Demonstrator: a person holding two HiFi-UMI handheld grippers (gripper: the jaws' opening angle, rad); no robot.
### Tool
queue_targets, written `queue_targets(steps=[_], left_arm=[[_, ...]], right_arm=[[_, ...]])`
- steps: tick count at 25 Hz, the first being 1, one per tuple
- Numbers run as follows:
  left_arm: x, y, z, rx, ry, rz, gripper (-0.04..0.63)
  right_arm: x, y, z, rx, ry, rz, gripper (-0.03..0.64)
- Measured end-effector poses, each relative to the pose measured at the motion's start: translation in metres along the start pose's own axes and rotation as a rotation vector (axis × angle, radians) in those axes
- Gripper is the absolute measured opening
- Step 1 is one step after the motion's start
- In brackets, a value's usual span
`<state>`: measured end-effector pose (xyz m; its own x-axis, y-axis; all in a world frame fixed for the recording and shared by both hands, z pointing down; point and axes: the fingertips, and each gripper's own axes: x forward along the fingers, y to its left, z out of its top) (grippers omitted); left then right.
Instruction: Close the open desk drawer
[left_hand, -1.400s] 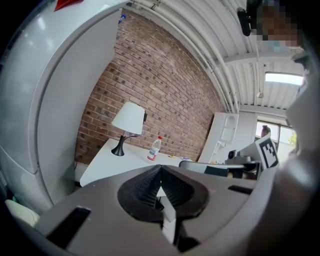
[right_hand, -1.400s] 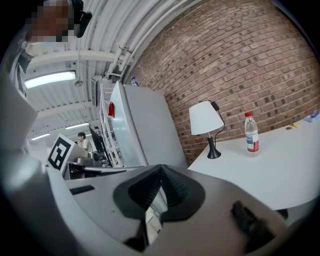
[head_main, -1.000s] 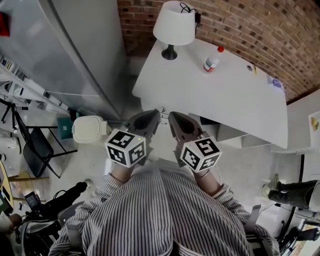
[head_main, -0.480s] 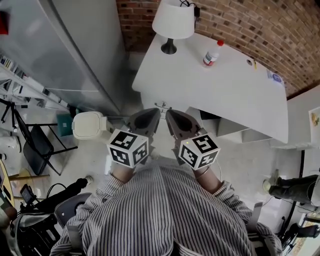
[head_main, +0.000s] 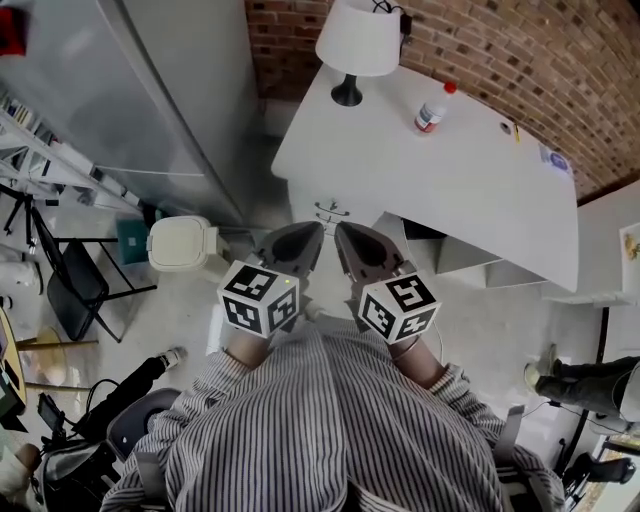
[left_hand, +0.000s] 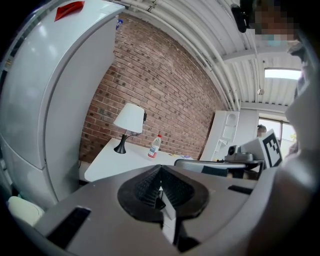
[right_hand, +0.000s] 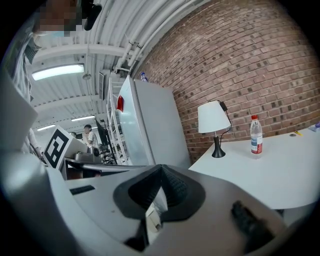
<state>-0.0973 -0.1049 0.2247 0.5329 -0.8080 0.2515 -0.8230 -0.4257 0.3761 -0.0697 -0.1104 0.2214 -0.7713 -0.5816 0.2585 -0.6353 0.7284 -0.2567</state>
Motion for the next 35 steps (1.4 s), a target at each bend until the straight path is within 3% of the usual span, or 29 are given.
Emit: queue_targets(steps=[13, 35], left_arm=[[-0.005, 0.000, 0.000, 0.002, -0.021, -0.004, 0.012], [0.005, -0.006, -0.008, 0.006, 0.020, -0.030, 0.012]], right_arm=[[-0.002, 0.000, -0.005, -0.017, 0.003, -0.023, 0.015], [-0.001, -0.001, -0.009, -0.050, 0.028, -0.023, 0.015]])
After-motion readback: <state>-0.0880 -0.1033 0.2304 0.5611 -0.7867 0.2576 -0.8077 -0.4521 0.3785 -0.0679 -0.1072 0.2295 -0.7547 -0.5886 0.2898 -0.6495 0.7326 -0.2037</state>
